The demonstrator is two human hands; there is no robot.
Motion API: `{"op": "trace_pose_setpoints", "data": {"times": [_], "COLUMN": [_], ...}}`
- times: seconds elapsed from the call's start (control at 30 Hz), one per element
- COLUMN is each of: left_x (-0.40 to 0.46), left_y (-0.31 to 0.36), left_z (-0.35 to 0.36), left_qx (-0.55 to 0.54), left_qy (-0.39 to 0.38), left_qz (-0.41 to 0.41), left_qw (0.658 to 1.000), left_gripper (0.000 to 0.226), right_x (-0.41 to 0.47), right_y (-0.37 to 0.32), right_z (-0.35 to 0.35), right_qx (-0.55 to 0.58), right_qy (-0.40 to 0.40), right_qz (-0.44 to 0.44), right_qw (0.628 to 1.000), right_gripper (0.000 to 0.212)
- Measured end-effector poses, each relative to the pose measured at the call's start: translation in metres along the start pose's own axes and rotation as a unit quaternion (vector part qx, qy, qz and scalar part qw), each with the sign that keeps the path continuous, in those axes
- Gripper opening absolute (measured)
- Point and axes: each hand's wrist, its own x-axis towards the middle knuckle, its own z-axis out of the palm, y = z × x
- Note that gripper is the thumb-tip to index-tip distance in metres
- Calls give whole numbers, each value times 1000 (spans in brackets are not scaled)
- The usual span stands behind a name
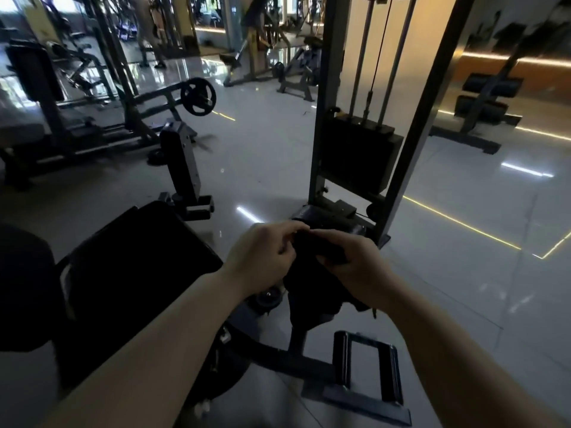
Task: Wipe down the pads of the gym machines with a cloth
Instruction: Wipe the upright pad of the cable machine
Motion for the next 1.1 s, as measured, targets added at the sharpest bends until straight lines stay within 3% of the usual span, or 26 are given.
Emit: {"op": "trace_pose_setpoints", "data": {"times": [0.5,0.73,1.0,1.1], "left_x": [63,76,75,74], "left_y": [-45,-65,-78,-85], "left_z": [38,64,79,91], "left_qx": [-2,39,47,43], "left_qy": [132,64,42,26], "left_qz": [89,82,91,81], "left_qw": [987,994,994,995], "left_gripper": [44,36,34,43], "right_x": [59,68,66,64], "right_y": [37,62,67,73], "right_z": [-22,-12,-24,-27], "right_qx": [-154,-176,-230,-247], "right_qy": [26,129,242,277], "right_qz": [-105,-81,-124,-115], "right_qw": [982,973,934,921], "right_gripper": [38,40,40,38]}}
